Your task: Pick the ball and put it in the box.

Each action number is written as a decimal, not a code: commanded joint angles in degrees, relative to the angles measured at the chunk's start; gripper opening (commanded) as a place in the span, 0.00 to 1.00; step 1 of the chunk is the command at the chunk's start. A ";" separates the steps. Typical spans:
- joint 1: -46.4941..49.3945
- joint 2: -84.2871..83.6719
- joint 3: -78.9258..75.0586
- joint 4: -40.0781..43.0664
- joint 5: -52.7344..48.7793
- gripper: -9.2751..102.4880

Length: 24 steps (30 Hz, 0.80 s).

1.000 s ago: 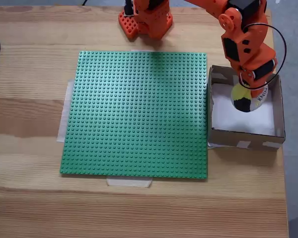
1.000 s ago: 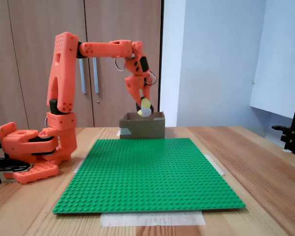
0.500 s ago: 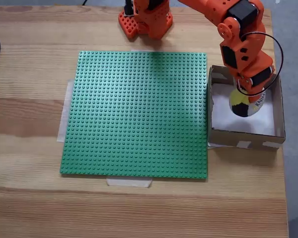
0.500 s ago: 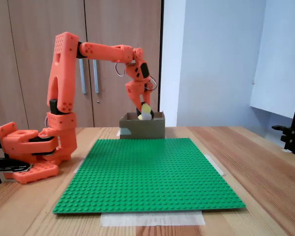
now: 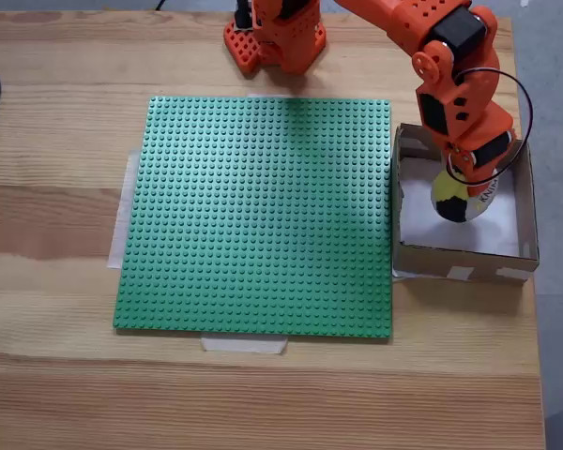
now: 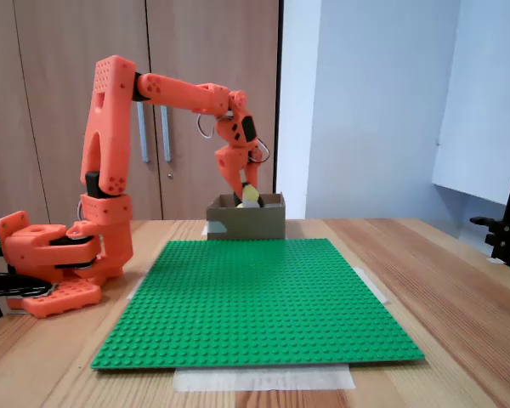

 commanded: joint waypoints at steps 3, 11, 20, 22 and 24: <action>-0.53 1.05 -1.67 -0.35 0.35 0.15; -0.62 1.49 -1.67 -0.62 0.44 0.22; -0.79 2.20 -2.55 0.00 0.00 0.24; -0.79 3.16 -2.64 0.09 0.18 0.25; -0.70 4.31 -2.64 0.18 0.09 0.25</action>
